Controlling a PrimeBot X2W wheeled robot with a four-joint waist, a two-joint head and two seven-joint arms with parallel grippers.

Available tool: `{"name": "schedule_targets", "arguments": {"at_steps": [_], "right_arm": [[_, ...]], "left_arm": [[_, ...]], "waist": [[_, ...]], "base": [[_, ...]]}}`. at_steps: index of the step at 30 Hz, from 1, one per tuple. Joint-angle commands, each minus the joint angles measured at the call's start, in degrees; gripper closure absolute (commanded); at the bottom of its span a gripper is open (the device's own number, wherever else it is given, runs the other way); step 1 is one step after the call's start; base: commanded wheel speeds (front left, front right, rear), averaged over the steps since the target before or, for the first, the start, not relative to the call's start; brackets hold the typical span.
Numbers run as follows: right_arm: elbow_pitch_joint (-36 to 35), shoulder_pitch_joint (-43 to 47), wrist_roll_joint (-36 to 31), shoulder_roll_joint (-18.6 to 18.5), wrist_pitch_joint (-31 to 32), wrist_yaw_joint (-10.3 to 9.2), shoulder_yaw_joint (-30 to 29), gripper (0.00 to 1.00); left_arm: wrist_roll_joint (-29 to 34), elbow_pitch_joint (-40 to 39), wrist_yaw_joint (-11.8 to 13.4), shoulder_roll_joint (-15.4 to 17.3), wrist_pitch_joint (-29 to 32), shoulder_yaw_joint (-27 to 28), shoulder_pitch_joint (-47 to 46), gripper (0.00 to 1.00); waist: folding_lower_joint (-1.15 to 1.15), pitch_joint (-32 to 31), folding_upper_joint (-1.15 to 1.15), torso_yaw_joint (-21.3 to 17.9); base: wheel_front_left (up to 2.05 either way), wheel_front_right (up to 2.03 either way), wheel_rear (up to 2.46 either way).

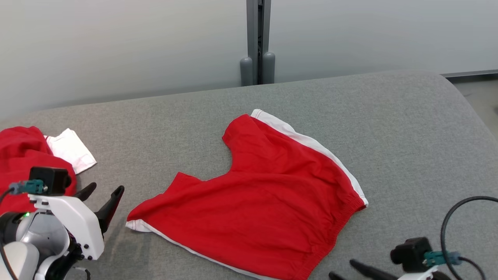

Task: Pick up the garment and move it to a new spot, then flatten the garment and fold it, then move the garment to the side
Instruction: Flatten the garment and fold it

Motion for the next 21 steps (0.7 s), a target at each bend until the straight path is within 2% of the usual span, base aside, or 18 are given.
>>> {"name": "schedule_targets", "arguments": {"at_steps": [1,3,7,13,18,21], "right_arm": [[-0.1,0.13,0.58,-0.33,0.91,0.04,0.98,0.0],[0.42,-0.31,0.25,-1.33,2.33,0.04,4.23,0.0],[1.85,-2.43,2.24,-1.97,0.25,0.03,10.02,0.0],[7.43,-7.01,0.8,-3.62,-6.97,0.04,16.96,0.0],[11.81,-10.86,1.52,-3.97,-14.15,0.04,21.65,0.0],[13.43,-12.13,2.42,-3.72,-16.19,0.04,23.53,0.0]], "left_arm": [[-0.83,0.1,-0.3,0.6,1.02,-0.18,-1.65,0.0],[-1.27,0.31,-0.58,1.25,2.74,-0.58,-2.58,0.0],[-2.03,1.03,-0.94,1.76,3.33,-0.68,-4.78,0.0],[-3.16,3.12,-1.42,1.96,5.66,-2.76,-7.99,0.0],[-5.04,5.48,-1.78,2.3,7.73,-4.45,-9.93,0.0],[-6.02,6.44,-1.91,2.38,8.43,-5.18,-10.37,0.0]], "waist": [[0.0,0.42,0.0,-0.28],[0.0,0.76,0.0,-0.34],[0.0,1.55,0.0,-0.2],[0.0,2.35,0.0,0.7],[0.0,2.42,0.0,1.14],[0.0,2.4,0.0,1.24]], "base": [[0.0,0.0,0.0],[0.0,0.0,0.0],[0.0,0.0,0.0],[0.0,0.0,0.0],[0.0,0.0,0.0],[0.0,0.0,0.0]]}}
